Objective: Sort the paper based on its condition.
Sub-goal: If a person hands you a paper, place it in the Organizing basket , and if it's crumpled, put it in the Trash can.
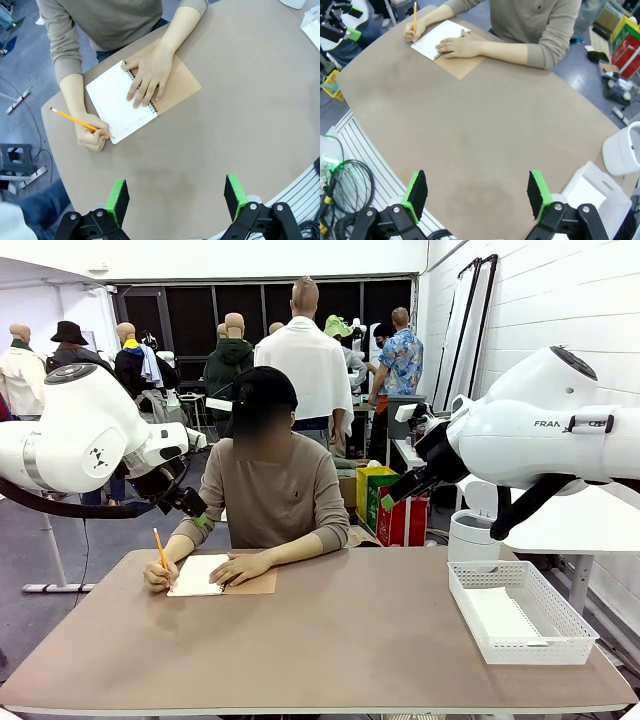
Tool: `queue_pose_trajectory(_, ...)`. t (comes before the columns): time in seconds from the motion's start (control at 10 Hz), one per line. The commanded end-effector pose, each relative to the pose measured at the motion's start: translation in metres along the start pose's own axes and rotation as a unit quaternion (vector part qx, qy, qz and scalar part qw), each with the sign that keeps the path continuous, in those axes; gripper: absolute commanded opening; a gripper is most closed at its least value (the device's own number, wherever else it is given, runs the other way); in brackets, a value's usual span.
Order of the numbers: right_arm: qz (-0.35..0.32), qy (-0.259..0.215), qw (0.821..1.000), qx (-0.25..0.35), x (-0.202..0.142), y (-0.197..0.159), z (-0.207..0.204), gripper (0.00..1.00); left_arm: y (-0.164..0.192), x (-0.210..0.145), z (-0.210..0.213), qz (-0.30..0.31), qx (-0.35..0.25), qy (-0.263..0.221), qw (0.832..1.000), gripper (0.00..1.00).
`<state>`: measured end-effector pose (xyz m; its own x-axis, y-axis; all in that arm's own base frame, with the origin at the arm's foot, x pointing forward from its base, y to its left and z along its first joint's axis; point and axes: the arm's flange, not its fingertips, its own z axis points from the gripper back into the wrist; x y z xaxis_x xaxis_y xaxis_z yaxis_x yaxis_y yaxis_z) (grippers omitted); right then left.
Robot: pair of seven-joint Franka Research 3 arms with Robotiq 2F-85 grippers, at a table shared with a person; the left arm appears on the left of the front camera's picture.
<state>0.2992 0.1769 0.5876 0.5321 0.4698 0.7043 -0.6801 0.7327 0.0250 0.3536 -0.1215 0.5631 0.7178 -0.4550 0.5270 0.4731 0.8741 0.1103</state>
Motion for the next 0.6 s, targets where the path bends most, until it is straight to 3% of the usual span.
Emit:
queue_pose_trajectory(0.0,0.0,0.003,1.0,-0.001,0.0011,0.0011,0.0006,1.0,0.0015,-0.0011,0.0001,-0.001,0.001,0.0,1.0,1.0)
queue_pose_trajectory(0.5,0.0,0.003,1.0,-0.001,0.0011,0.0011,0.0006,1.0,0.0015,-0.0011,0.0001,-0.001,0.001,0.0,1.0,1.0)
